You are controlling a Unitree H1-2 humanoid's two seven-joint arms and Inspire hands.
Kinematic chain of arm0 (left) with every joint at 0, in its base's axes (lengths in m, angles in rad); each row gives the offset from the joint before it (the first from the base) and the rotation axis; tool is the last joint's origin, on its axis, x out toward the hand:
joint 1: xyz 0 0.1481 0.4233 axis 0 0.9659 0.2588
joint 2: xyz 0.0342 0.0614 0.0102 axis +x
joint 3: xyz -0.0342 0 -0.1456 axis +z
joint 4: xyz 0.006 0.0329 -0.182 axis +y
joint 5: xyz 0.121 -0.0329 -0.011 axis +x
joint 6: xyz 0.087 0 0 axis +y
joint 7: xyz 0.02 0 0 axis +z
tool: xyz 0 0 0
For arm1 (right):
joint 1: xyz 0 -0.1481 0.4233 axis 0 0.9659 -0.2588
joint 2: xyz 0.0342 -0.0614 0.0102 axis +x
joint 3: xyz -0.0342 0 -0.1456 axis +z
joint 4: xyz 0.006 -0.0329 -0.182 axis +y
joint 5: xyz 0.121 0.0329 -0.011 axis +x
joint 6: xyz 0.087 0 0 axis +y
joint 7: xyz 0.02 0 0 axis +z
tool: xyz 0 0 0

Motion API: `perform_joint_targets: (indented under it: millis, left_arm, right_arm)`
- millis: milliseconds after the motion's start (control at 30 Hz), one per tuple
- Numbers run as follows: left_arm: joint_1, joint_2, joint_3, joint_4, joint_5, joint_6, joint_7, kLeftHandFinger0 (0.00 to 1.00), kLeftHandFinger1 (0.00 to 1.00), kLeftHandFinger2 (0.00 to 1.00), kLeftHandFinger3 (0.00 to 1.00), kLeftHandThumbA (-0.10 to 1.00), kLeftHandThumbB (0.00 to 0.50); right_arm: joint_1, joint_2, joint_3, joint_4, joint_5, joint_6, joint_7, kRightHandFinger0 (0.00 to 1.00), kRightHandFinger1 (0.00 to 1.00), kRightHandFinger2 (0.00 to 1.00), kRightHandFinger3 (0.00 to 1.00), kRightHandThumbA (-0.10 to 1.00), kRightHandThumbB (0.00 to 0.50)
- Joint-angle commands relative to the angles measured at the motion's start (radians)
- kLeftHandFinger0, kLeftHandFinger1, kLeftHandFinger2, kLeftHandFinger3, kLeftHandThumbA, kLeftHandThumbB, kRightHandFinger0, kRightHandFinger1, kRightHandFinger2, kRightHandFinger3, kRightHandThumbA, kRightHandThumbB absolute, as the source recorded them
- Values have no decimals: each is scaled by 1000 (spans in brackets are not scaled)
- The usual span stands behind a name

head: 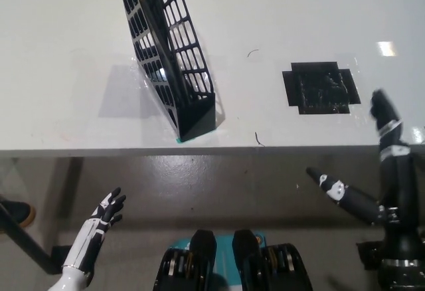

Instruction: A notebook is kept standing on the table on the right hand side and a black shelf is kept on the left hand side and the robot uses its right hand to grab the notebook and places it in the shelf

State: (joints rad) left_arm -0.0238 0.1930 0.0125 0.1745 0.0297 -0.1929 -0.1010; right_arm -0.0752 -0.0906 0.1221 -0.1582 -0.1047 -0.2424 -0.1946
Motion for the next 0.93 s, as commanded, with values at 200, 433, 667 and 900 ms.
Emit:
perform_joint_targets:
  millis: [200,433,667,900]
  left_arm:
    - [-14,14,11,-22,-19,-27,-9,1000,1000,1000,1000,1000,184]
    - [-14,7,14,-19,-20,-43,1,1000,1000,1000,1000,1000,174]
    - [-16,8,14,-23,-19,-31,0,1000,1000,1000,1000,1000,184]
    - [-17,5,15,-19,-19,-37,4,1000,1000,1000,1000,1000,177]
  right_arm:
    - [6,35,-34,253,154,-120,91,1000,1000,1000,1000,1000,311]
    - [-11,27,-55,371,178,-167,139,1000,1000,1000,1000,1000,263]
    - [18,26,-58,377,160,-154,157,1000,1000,1000,1000,1000,275]
    - [30,28,-67,389,151,-152,163,1000,1000,1000,1000,1000,291]
